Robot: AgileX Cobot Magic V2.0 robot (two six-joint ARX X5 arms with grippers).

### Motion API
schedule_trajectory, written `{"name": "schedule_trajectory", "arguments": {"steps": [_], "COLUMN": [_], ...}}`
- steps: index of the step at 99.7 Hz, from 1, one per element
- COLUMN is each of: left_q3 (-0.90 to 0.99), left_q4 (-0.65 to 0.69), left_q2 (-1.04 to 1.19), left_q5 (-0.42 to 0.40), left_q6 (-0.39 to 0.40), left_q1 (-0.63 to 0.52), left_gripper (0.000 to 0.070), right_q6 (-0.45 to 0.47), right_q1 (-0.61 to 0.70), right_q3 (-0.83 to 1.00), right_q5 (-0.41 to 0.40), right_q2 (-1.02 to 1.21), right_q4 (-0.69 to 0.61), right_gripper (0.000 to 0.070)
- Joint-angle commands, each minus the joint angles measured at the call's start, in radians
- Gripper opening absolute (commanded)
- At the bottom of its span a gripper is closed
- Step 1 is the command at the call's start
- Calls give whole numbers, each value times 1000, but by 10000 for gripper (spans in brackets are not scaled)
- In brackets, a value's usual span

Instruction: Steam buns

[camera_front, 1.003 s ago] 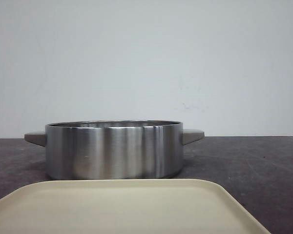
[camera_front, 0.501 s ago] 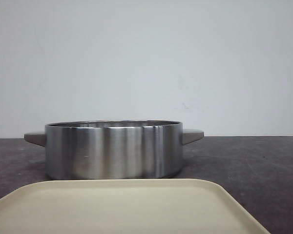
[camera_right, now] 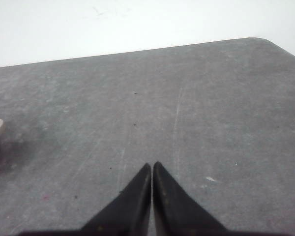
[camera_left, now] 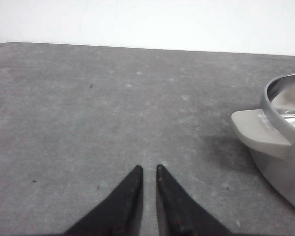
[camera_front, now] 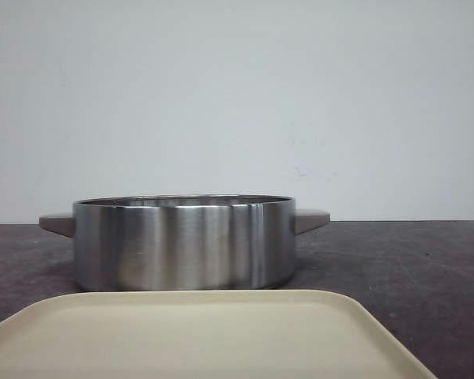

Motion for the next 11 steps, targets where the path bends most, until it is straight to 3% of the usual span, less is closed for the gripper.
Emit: {"name": "schedule_trajectory", "arguments": {"steps": [1, 11], "left_q3": [-18, -18], "left_q4": [-3, -3], "left_q2": [1, 1], "left_q5": [-2, -2], "left_q6": [17, 17], "left_q1": [0, 0], "left_gripper": [0, 0], "right_q6": [6, 6], "right_q1": [0, 0], "right_q3": [-4, -4], "right_q5": [1, 1], "right_q2": [0, 0], "right_q4": [10, 10], "right_gripper": [7, 7]}}
